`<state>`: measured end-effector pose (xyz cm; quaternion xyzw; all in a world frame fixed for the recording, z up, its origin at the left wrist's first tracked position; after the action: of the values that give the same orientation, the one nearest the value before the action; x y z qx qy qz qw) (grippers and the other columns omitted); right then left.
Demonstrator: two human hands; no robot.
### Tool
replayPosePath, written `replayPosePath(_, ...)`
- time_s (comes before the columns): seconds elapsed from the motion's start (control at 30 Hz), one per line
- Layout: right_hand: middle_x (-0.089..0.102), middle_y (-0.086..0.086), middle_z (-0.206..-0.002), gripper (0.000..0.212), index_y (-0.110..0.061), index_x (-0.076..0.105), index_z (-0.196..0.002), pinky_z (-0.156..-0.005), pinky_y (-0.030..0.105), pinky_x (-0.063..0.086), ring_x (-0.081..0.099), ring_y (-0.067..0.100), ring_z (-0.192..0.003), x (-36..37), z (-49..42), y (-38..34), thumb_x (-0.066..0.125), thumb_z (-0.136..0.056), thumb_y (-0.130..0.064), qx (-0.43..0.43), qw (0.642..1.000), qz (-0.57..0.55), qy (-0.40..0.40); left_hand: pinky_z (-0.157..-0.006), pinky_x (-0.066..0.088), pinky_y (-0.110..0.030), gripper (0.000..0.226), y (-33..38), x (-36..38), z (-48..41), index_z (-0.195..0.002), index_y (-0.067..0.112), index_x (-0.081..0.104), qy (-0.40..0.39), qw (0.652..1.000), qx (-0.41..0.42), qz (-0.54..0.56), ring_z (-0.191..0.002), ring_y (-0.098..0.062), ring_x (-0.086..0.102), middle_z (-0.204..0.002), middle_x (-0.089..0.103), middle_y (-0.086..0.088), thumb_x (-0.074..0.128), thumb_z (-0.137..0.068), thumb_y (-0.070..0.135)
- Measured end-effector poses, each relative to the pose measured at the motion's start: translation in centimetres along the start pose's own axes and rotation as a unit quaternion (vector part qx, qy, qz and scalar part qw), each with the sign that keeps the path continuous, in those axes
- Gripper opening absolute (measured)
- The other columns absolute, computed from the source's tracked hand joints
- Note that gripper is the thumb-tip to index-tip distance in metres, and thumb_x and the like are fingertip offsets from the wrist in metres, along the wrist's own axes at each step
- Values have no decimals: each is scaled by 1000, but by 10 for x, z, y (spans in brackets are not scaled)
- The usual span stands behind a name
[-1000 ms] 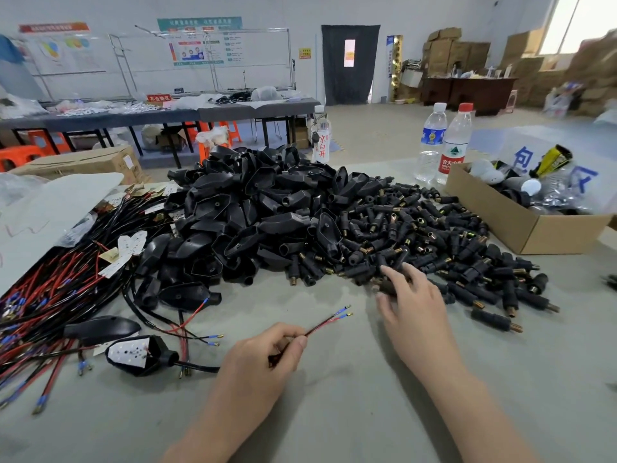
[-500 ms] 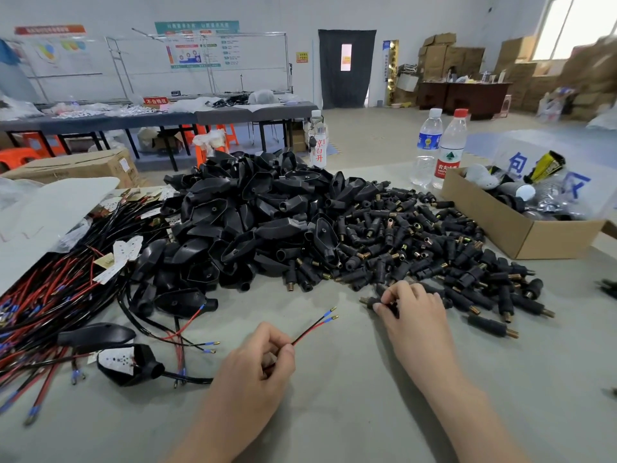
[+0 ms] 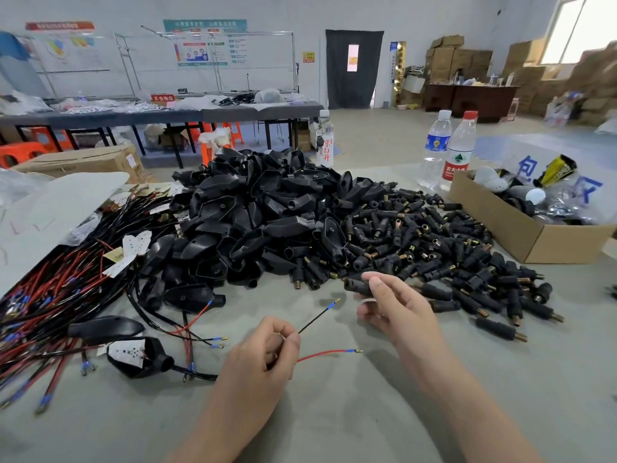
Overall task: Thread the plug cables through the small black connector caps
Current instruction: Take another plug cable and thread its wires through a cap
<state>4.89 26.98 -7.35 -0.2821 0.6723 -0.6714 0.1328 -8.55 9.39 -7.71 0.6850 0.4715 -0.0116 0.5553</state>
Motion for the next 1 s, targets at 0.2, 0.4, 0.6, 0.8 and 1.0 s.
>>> replayPosePath(0.2, 73, 2, -87, 24, -25, 78, -96, -68, 23, 55, 63, 14, -67, 8, 4, 4, 55, -101, -27, 20, 999, -21, -20, -54, 39, -39, 13, 7, -4, 2, -86, 32, 53, 21, 1000, 18, -11, -51, -19, 36, -52, 31, 7, 51, -89, 45)
replayPosePath(0.4, 73, 0, -87, 24, -22, 77, -100, -67, 21, 54, 62, 13, -69, 8, 7, 3, 54, -101, -28, 12, 1000, -4, -18, -53, 36, -35, 11, 7, -4, 2, -86, 29, 53, 29, 999, 22, -20, -51, -15, 33, -52, 31, 7, 58, -95, 26)
replayPosePath(0.6, 74, 0, -88, 20, -29, 77, -98, -70, 24, 56, 62, 12, -68, 8, 9, 3, 57, -100, -29, -5, 999, 16, -34, -53, 37, -36, 17, 1, -2, 1, -86, 30, 52, 23, 999, 21, -32, -50, -18, 34, -52, 31, 7, 61, -95, 19)
replayPosePath(0.8, 67, -5, -78, 13, -39, 72, -99, -61, 20, 51, 65, 13, -68, 5, 6, 2, 65, -95, -29, -23, 999, 40, -23, -52, 33, -27, 14, 1, 2, 2, -86, 37, 51, 1, 998, 37, -46, -48, -6, 33, -54, 37, 10, 60, -94, 29)
replayPosePath(1.0, 68, -2, -72, 10, -35, 74, -96, -56, 17, 47, 64, 10, -66, 1, 2, 1, 70, -93, -27, -16, 995, 85, -39, -56, 43, -36, 7, 3, 0, 2, -90, 37, 52, -9, 998, 44, -48, -52, -13, 41, -56, 40, 11, 56, -95, 34)
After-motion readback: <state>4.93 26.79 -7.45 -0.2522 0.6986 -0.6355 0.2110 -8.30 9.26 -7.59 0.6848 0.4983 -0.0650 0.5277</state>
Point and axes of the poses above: each hand's wrist, its own z-axis away from the middle knuckle, its own x-axis out of the palm, y = z × x, the point moved 6 cm from there along -z, towards the middle knuckle
